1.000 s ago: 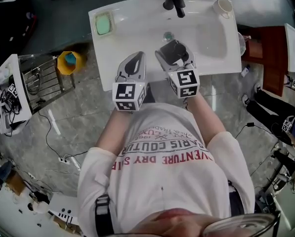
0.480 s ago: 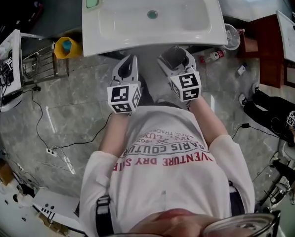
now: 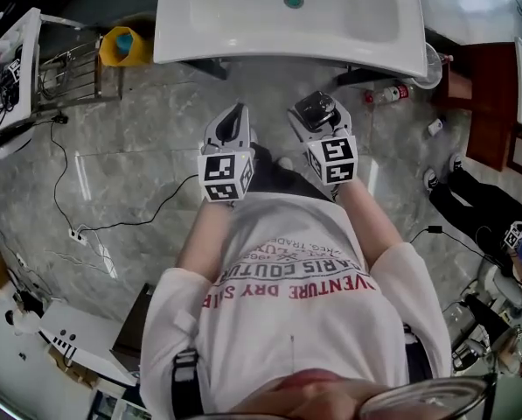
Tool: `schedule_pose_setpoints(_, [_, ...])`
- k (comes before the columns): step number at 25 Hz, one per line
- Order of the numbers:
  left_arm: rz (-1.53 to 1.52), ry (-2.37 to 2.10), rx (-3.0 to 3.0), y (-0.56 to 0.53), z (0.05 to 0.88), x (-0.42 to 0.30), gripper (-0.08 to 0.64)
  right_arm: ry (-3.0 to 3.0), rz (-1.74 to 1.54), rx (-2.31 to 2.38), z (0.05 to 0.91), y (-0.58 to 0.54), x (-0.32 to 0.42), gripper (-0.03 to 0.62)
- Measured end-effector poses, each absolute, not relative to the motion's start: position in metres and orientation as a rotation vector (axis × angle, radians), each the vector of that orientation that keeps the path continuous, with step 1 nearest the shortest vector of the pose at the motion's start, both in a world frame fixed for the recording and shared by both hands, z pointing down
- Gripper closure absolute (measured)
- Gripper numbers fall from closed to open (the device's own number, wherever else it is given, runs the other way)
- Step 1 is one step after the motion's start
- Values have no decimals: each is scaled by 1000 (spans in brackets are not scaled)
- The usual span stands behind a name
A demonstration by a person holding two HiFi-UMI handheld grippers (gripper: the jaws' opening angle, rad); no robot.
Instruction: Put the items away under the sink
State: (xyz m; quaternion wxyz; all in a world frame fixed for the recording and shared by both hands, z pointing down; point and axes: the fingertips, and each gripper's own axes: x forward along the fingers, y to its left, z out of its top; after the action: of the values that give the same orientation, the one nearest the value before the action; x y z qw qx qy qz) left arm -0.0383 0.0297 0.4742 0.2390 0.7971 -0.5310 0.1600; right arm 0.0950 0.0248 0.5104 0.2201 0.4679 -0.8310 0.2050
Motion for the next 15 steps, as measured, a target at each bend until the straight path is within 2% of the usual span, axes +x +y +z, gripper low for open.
schedule_pose_setpoints(5, [440,-1469,2211,9,527,-60,532,-2320,520,1266,566,12,73,222])
schedule_pose_setpoints(15, [386,-1553,2334,-49,696,-93,532,-2386,411,1226,745,-37,35,221])
